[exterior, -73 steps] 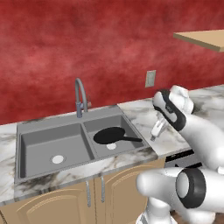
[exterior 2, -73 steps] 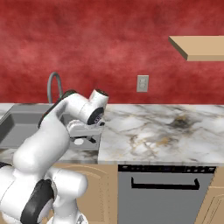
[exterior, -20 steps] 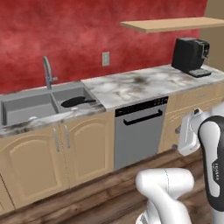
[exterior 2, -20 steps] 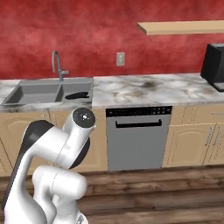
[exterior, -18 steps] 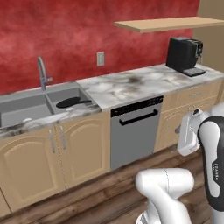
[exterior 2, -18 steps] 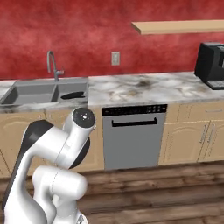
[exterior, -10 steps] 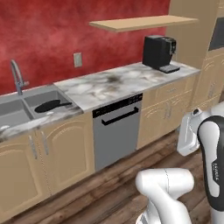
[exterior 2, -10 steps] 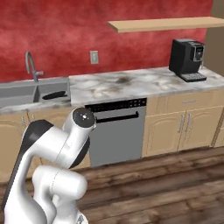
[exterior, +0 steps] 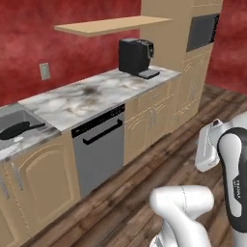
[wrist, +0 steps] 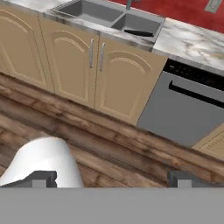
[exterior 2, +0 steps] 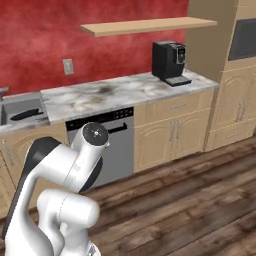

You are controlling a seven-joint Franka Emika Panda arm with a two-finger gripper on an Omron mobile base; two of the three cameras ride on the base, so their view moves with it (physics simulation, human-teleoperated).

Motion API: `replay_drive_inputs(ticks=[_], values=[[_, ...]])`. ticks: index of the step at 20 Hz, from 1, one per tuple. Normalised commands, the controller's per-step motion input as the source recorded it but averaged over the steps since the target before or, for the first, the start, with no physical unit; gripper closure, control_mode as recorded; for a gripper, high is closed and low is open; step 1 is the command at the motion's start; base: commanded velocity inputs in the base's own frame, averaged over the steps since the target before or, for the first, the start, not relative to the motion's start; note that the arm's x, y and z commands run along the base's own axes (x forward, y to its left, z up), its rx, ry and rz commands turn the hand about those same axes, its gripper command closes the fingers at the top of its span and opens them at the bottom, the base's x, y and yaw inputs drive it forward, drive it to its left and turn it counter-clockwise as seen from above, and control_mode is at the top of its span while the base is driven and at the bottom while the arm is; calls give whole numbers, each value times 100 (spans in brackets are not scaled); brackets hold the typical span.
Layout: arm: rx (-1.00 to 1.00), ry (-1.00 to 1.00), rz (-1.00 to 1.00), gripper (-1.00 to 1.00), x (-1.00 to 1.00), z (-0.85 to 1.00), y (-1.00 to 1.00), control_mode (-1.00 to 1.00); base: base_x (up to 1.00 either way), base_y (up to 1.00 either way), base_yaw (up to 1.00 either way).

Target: Move the pot and pan from the stove into the sink.

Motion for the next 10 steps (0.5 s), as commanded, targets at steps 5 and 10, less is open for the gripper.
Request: replay_drive_inputs(ticks=[5,10], values=[[0,0,0,-100,0,0,0,100,-7,-16,-41],[0,0,0,-100,0,0,0,100,-2,-11,-43]])
